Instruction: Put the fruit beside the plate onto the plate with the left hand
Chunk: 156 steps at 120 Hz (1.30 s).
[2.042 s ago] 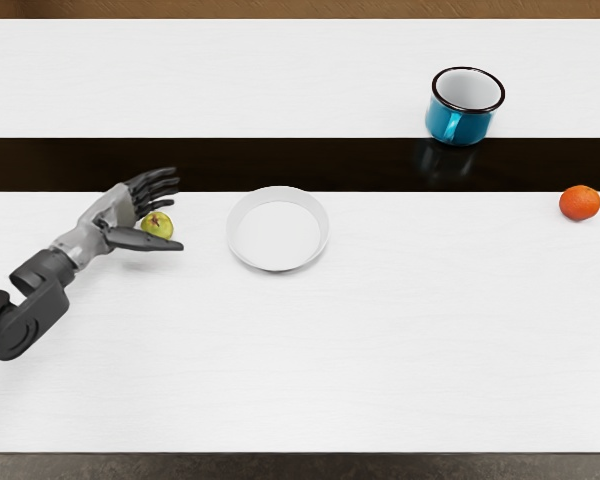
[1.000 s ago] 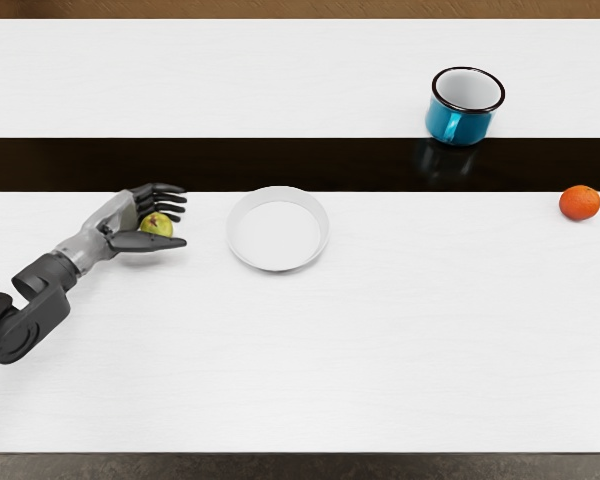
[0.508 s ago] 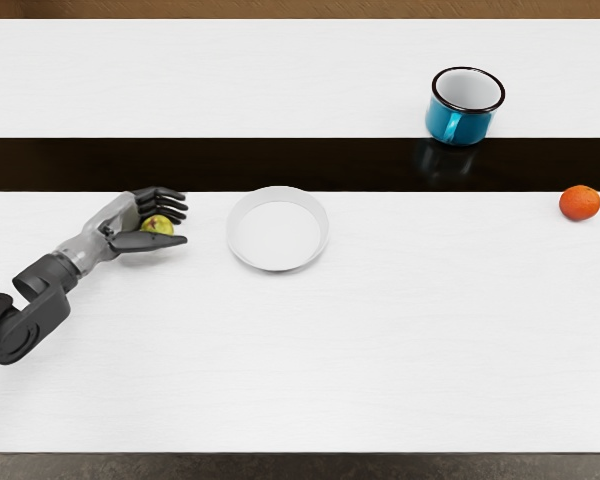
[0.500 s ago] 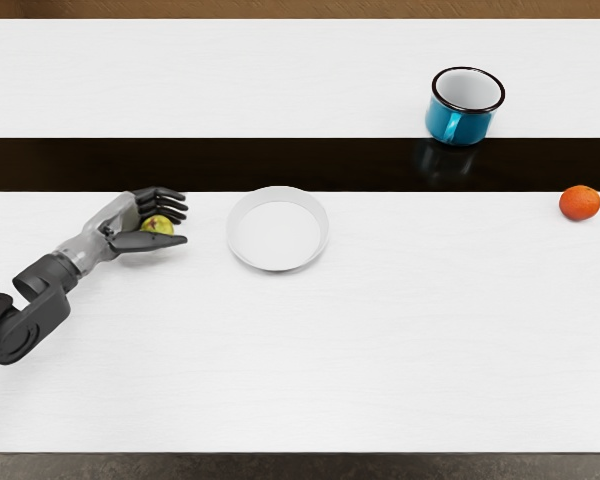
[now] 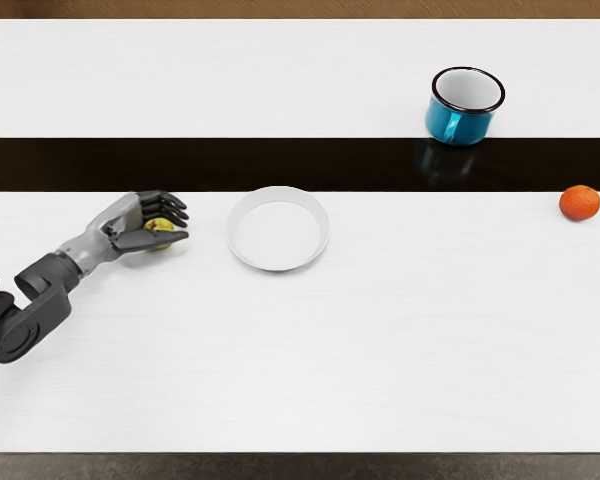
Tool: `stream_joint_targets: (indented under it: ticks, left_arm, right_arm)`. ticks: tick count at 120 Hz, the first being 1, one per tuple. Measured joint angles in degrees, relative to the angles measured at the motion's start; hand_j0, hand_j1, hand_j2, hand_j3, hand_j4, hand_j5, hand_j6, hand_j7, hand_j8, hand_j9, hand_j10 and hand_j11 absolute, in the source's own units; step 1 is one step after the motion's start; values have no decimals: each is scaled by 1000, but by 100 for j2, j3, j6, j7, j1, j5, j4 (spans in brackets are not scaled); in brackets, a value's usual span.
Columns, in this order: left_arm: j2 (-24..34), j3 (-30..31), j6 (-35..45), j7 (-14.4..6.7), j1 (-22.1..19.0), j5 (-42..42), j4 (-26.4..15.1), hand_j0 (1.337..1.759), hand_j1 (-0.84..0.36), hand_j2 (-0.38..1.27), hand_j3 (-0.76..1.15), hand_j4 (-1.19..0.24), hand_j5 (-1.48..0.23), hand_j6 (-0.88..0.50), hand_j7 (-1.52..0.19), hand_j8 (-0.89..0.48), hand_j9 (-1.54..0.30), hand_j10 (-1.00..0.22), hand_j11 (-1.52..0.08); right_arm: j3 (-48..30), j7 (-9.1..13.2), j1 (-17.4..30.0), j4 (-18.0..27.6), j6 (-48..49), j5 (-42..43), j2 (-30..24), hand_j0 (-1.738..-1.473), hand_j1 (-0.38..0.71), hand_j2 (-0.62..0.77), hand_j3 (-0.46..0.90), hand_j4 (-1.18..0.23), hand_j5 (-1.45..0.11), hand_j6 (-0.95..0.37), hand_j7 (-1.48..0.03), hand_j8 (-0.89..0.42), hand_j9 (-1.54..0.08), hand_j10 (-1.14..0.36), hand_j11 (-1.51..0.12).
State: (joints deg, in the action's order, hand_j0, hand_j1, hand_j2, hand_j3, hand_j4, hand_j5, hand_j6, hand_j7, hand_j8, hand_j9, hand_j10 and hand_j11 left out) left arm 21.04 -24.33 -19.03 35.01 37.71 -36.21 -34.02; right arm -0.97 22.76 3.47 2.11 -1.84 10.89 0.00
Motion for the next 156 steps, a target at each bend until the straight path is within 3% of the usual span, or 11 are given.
stream_joint_targets:
  ticks: [4, 21, 42, 117, 156]
  left_arm:
    - [15, 0, -21, -3, -1, 1, -19, 1655, -410, 115, 0, -673, -814, -675, -810, -663, -831, -109, -1160]
    - [31, 20, -17, -2, 7, -42, -152, 1656, -434, 125, 0, -678, -848, -680, -845, -671, -860, -393, -1022]
    - [93, 27, -15, 0, 0, -59, -191, 1656, -476, 128, 0, -713, -918, -713, -917, -709, -924, -587, -996]
    - [181, 34, -326, 3, 77, -65, -222, 1654, -494, 65, 0, -776, -1101, -774, -1107, -732, -1102, -569, -1082]
    - [296, 43, -794, 3, 397, -68, -429, 1654, -503, 70, 0, -784, -1106, -781, -1112, -733, -1110, -567, -1090]
  right_arm:
    - [0, 0, -1, 0, 0, 0, 0, -1658, -349, 0, 0, -1, 0, -1, 0, -1, 0, -1, 0]
    - [0, 0, 0, 0, 0, 0, 0, -1658, -349, 0, 0, -1, 0, -1, 0, -1, 0, -1, 0]
    - [0, 0, -2, 0, 0, 0, 0, -1658, -349, 1, 0, -1, 0, -1, 0, -1, 0, -1, 0]
    - [0, 0, 0, 0, 0, 1, 0, -1658, -349, 1, 0, -1, 0, -1, 0, -1, 0, 0, 0]
    - [1, 0, 1, 0, 0, 1, 0, -1658, -349, 1, 0, -1, 0, -1, 0, -1, 0, 0, 0]
